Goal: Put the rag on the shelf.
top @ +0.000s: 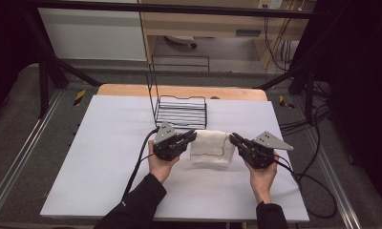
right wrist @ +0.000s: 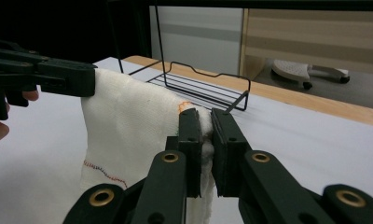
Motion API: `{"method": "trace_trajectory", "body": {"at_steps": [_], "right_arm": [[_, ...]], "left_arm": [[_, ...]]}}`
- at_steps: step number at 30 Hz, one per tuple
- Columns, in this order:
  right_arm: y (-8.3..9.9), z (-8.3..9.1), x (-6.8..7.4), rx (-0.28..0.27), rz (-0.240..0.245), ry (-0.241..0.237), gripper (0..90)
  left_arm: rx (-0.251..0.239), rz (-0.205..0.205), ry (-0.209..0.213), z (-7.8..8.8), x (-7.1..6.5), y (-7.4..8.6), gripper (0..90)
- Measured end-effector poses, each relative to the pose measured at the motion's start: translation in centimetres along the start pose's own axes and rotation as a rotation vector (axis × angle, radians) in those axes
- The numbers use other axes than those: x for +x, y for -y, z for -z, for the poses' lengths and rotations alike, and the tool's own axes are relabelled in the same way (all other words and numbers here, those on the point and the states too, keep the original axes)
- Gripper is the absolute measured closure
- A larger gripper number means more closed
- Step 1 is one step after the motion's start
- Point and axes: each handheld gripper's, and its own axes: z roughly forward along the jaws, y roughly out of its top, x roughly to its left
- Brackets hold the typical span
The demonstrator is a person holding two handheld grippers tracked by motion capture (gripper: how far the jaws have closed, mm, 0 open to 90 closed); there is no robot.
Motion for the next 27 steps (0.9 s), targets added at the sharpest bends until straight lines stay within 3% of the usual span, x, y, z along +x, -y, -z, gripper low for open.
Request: {"method": "trace_trajectory", "body": {"at_steps": [27], "right_arm": [[-2.5,0.0,2.8,-0.117,0.047,-0.021,83.2]], "left_arm": [[-0.141,-0.002,-0.035,3.6,0.5,-2.0,84.0]]}}
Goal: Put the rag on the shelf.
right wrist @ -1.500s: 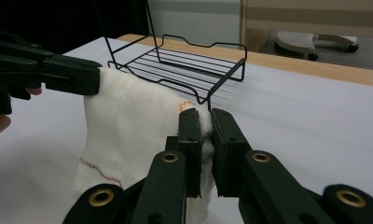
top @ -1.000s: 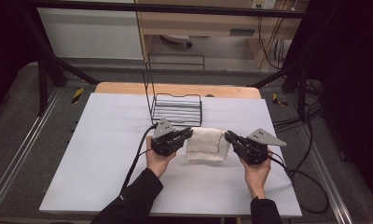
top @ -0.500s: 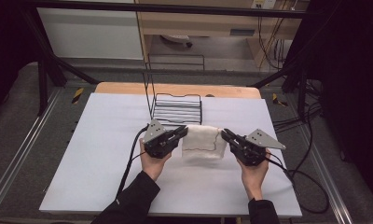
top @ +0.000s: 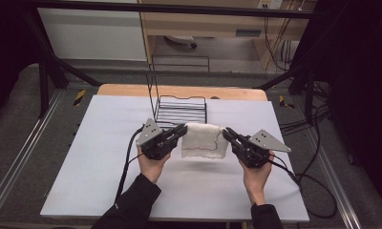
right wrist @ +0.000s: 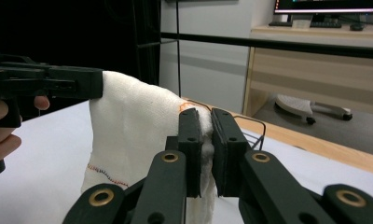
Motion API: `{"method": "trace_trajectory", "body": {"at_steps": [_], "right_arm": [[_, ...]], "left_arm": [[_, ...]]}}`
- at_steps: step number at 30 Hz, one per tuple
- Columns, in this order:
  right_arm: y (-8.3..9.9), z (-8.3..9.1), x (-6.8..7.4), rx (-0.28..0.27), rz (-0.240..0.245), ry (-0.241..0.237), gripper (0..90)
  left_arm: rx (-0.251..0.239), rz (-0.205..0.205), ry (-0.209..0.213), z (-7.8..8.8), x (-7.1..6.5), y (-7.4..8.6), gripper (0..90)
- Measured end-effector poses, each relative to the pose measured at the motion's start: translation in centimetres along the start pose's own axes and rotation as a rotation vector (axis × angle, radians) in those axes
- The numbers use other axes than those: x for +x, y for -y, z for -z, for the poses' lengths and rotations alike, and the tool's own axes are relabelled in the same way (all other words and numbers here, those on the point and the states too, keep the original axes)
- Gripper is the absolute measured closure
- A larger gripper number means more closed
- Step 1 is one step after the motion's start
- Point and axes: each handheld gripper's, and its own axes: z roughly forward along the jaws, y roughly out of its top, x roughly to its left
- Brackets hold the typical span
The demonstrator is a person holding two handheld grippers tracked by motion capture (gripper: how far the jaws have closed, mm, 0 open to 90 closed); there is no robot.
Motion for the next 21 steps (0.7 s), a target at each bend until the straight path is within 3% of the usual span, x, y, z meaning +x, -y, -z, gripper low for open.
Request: {"method": "trace_trajectory", "body": {"at_steps": [21], "right_arm": [[-3.0,-1.6,1.7,-0.113,0.013,-0.015,83.2]], "left_arm": [[-0.081,-0.008,-0.031,2.1,1.3,-3.1,84.1]]}}
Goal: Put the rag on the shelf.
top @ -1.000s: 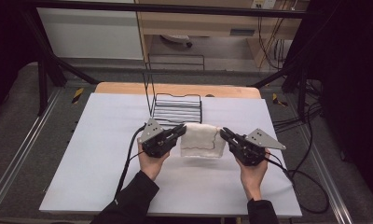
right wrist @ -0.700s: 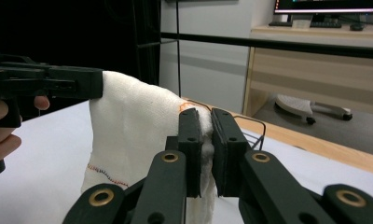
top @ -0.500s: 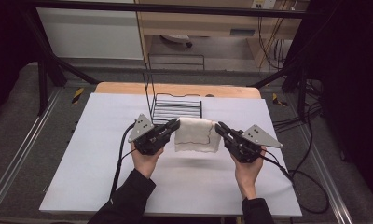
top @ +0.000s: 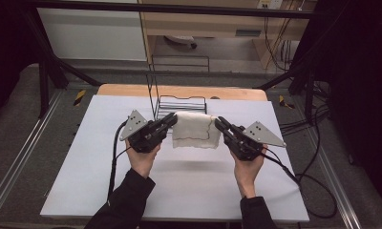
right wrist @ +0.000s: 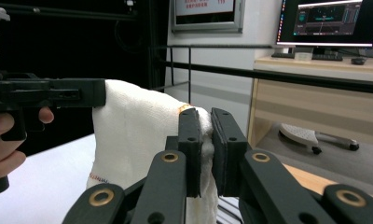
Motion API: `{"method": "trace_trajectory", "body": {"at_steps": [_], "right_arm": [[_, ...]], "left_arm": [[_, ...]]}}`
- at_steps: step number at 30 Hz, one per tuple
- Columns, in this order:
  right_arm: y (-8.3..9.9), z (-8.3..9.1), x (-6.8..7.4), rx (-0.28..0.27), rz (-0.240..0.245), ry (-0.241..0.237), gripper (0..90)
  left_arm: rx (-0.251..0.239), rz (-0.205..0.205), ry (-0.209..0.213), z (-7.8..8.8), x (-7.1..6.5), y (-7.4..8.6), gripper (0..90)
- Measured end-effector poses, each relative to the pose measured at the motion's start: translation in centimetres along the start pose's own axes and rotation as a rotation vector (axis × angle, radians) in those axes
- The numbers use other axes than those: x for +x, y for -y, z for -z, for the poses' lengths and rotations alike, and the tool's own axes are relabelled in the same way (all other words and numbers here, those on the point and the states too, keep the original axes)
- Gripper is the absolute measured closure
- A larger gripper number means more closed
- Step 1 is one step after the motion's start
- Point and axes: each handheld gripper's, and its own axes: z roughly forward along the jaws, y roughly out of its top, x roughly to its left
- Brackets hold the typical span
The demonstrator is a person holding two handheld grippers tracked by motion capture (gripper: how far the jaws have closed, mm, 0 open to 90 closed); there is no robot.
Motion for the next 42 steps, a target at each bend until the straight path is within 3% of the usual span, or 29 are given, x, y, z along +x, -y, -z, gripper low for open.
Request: {"method": "trace_trajectory", "body": {"at_steps": [26,42], "right_arm": [[-4.6,-2.5,1.3,-0.088,0.035,-0.012,83.2],[-7.5,-4.3,1.5,-0.116,0.051,-0.010,83.2]], "left_arm": [[-0.091,-0.025,-0.038,1.4,1.5,-4.6,84.1],[-0.120,-0.045,-0.067,1.3,2.7,-7.7,84.1]]}}
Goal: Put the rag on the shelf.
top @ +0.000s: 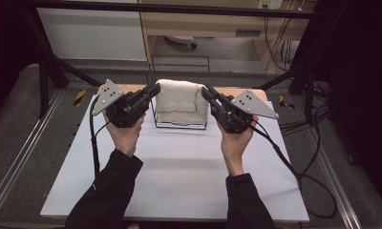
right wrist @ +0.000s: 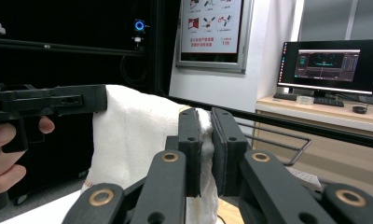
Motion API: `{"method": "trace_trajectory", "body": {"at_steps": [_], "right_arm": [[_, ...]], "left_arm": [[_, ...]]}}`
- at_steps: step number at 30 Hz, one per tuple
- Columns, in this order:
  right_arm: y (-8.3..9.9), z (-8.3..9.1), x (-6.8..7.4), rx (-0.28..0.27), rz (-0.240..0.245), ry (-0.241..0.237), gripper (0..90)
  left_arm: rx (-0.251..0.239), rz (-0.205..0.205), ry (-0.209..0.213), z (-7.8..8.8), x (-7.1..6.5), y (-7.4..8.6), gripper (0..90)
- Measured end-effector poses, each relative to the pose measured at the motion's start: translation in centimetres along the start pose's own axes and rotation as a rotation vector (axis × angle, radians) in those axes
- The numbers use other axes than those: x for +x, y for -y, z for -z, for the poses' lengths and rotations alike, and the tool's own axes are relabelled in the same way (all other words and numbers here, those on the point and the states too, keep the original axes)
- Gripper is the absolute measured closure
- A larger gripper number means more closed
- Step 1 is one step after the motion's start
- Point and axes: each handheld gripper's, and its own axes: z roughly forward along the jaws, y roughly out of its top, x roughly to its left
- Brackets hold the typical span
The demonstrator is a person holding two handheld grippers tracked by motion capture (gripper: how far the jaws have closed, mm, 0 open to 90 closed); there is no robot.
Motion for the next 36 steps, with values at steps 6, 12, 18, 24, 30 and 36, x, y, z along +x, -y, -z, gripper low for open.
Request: {"method": "trace_trajectory", "body": {"at_steps": [6,12,18,24,30,36], "right_arm": [[-1.1,-0.8,-0.2,-0.009,0.005,0.008,83.2],[-2.3,-1.7,-0.4,-0.012,0.019,0.018,83.2],[-3.1,-2.7,-0.7,-0.005,0.029,0.027,83.2],[-3.8,-3.8,-0.9,-0.010,0.023,0.027,83.3],[-4.5,-4.8,-1.3,-0.012,0.020,0.029,83.1],[-5.3,-5.9,-1.8,-0.006,0.026,0.042,83.2]], "left_arm": [[-0.004,-0.010,-0.006,-0.5,0.5,-1.3,84.1],[-0.004,-0.014,-0.014,-0.9,1.0,-2.2,84.1],[-0.007,-0.020,-0.028,-1.3,1.5,-3.1,84.1],[-0.016,-0.025,-0.045,-1.7,2.1,-4.0,84.1],[-0.018,-0.026,-0.049,-2.2,2.8,-4.8,84.1],[-0.015,-0.033,-0.062,-3.1,3.3,-5.6,84.1]]}}
